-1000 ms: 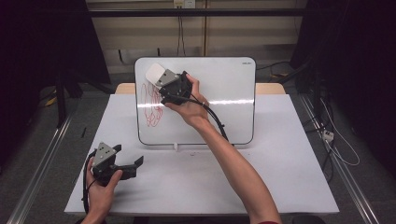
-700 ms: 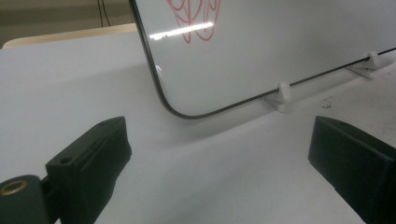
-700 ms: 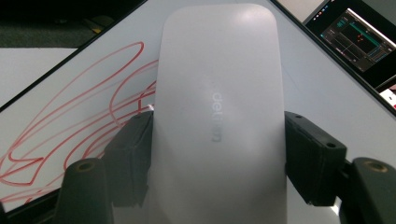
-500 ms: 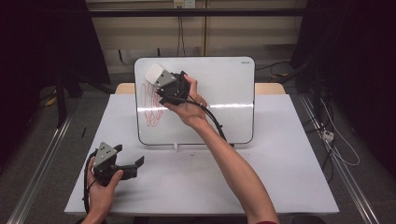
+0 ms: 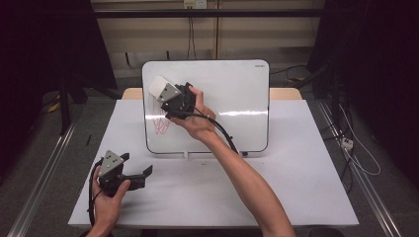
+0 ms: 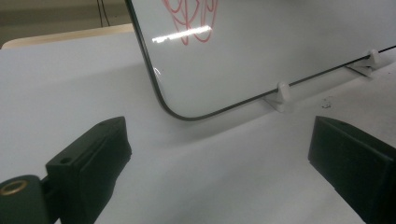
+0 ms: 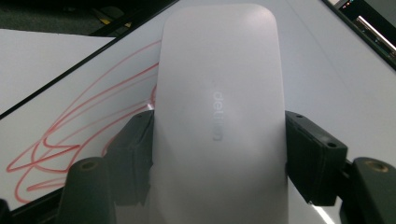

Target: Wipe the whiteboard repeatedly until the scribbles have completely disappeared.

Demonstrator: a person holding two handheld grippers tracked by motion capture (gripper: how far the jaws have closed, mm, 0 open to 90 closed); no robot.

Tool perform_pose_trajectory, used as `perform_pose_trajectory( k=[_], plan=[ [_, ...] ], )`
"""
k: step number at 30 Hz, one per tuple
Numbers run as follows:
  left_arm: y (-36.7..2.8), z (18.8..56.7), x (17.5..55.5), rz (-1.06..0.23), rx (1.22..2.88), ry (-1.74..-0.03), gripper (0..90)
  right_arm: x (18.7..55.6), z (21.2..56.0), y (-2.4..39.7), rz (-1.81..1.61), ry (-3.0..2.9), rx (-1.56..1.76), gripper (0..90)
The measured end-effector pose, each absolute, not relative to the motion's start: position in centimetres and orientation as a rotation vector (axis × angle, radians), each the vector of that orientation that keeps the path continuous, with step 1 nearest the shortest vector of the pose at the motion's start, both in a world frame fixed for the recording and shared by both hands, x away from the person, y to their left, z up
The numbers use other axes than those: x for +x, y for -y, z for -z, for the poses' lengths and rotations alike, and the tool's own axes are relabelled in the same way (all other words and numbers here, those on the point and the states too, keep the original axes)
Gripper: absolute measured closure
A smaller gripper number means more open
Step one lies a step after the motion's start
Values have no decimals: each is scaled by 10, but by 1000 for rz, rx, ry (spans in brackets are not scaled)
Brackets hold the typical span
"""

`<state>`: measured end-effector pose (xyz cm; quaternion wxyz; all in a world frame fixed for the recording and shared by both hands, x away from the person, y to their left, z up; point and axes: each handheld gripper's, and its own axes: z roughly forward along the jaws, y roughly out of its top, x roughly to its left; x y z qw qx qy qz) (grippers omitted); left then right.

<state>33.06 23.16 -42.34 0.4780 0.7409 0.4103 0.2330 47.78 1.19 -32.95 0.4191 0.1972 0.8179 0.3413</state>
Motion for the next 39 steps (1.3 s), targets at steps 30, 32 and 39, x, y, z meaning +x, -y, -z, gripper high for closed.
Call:
perform_pose_trajectory(
  k=[30, 32, 39],
  plan=[
    [-232, 423, 330, -573, 1809, -1005, 51, 453, 359, -28, -826, -2125, 413, 312],
    [-233, 423, 330, -573, 1810, -1004, 51, 455, 355, -26, -831, -2110, 428, 313],
    [-234, 422, 329, -575, 1805, -1005, 52, 468, 339, -21, -834, -2089, 470, 313]
  ],
)
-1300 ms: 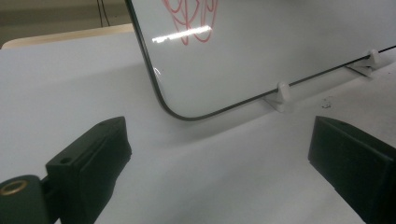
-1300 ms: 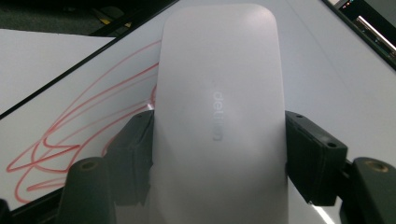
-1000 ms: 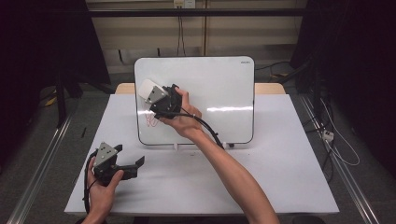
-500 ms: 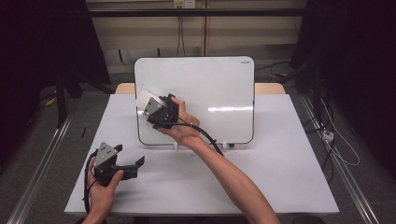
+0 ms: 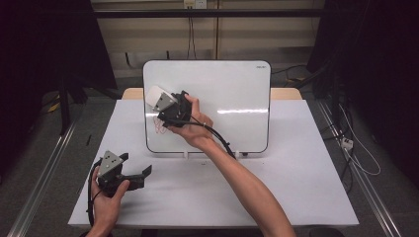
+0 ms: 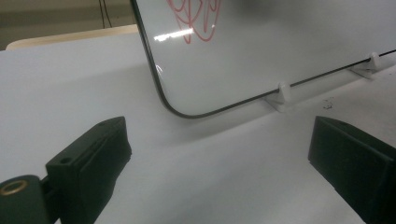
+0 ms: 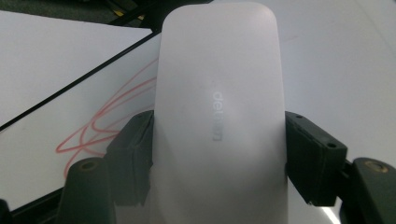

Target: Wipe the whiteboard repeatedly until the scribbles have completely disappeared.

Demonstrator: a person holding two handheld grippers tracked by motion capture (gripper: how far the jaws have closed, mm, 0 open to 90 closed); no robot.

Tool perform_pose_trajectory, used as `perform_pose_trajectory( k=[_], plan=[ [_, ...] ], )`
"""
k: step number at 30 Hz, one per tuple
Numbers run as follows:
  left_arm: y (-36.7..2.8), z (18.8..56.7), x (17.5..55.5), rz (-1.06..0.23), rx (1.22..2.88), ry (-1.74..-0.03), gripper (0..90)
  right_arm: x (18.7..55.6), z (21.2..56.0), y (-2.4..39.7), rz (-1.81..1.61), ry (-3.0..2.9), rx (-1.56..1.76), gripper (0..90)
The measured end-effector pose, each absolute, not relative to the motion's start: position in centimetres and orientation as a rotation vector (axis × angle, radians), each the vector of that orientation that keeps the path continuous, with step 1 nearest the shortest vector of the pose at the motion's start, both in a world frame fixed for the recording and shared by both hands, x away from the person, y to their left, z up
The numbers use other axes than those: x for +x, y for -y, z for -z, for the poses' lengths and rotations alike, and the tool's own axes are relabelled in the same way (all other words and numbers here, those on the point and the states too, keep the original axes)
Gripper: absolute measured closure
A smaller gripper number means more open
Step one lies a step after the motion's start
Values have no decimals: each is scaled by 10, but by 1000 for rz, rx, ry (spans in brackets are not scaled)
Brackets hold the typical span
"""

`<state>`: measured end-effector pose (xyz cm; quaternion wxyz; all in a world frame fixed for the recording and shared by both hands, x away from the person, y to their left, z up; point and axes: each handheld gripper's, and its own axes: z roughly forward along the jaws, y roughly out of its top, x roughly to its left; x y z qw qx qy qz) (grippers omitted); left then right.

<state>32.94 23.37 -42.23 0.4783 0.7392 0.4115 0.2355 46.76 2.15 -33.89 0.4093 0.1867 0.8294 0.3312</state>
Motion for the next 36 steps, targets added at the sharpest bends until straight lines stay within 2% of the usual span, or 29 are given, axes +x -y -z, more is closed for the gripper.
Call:
perform_pose_trajectory(
  k=[12, 25, 36],
  plan=[
    [-236, 422, 330, -576, 1798, -1007, 51, 489, 315, -20, -848, -2056, 543, 313],
    [-234, 423, 330, -574, 1803, -1004, 51, 486, 316, -25, -837, -2040, 547, 313],
    [-234, 422, 330, -576, 1804, -1003, 51, 477, 331, -39, -808, -2083, 490, 313]
  ],
)
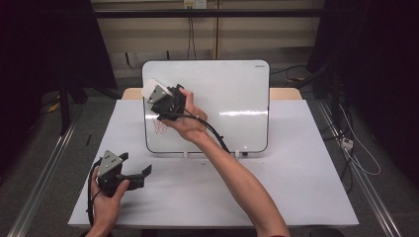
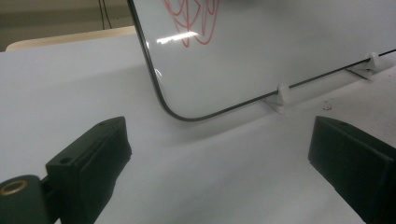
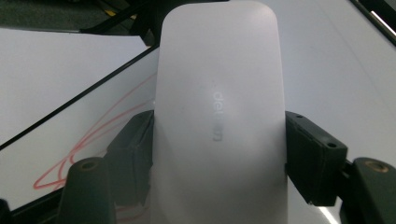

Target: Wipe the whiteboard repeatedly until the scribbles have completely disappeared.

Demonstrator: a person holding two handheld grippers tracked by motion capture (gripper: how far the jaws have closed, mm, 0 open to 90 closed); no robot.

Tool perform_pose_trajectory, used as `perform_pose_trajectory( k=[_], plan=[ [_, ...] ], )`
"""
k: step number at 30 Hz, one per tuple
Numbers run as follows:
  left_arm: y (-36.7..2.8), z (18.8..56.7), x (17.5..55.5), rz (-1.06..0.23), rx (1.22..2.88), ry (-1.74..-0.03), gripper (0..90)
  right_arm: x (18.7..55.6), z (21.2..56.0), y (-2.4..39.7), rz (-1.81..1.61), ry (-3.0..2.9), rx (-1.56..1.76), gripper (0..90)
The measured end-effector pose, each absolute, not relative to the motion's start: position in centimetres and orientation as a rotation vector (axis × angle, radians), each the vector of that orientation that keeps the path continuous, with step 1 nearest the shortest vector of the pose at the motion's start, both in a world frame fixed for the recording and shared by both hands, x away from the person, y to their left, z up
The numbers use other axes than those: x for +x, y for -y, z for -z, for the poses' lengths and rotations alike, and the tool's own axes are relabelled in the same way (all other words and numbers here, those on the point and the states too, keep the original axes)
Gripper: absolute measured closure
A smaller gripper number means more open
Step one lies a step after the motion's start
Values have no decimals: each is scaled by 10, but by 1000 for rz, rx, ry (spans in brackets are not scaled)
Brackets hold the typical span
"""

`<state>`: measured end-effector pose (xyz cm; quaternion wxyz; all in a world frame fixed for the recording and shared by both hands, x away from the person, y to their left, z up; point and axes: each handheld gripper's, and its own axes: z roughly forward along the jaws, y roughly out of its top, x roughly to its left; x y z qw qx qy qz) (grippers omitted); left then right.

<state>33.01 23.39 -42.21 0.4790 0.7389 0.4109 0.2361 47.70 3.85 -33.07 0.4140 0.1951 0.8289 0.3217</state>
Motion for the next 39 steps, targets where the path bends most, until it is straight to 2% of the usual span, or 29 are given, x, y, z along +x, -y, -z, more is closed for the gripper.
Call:
perform_pose_trajectory(
  k=[30, 39],
  plan=[
    [-230, 423, 330, -576, 1813, -1002, 51, 441, 373, -39, -788, -2153, 389, 311],
    [-232, 424, 330, -578, 1814, -1007, 51, 444, 367, -36, -797, -2159, 418, 311]
  ],
)
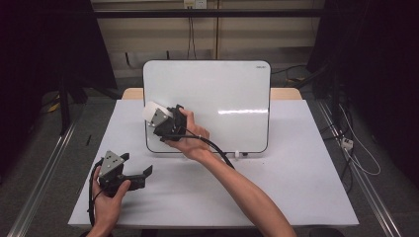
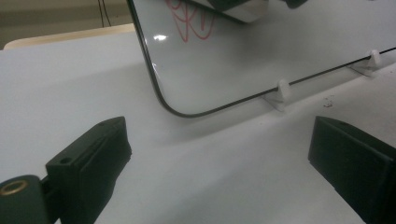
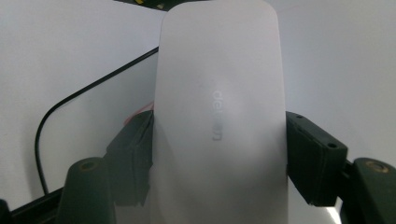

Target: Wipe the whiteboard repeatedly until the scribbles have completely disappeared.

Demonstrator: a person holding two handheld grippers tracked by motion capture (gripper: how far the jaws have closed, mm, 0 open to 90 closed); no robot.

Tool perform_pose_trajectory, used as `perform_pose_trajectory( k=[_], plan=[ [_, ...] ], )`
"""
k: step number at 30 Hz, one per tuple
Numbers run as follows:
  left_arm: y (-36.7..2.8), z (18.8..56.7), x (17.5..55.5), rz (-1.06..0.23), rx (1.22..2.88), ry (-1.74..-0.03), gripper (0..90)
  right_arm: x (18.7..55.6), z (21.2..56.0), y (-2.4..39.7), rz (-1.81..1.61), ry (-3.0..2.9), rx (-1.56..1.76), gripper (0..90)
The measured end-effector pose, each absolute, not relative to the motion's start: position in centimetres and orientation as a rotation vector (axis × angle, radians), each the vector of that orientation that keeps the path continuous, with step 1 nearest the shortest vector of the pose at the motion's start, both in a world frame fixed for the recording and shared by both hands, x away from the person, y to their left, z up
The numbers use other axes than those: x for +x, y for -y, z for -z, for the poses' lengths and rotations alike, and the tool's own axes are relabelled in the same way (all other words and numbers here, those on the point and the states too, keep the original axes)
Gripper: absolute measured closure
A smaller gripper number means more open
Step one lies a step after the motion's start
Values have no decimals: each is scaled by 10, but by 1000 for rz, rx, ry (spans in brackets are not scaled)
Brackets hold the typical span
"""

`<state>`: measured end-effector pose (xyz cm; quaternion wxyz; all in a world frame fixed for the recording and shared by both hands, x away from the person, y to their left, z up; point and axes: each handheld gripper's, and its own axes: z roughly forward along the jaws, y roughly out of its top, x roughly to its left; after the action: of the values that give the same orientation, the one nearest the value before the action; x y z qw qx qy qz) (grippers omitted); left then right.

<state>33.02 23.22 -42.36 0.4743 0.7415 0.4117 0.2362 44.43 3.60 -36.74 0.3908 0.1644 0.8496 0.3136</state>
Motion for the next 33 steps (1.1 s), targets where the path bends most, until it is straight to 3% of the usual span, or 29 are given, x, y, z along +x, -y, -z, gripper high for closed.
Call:
perform_pose_trajectory(
  k=[19, 33],
  plan=[
    [-235, 422, 329, -580, 1800, -1008, 51, 476, 329, -32, -829, -2088, 532, 312],
    [-234, 422, 329, -579, 1802, -1008, 51, 463, 343, -31, -798, -2094, 478, 313]
  ],
)
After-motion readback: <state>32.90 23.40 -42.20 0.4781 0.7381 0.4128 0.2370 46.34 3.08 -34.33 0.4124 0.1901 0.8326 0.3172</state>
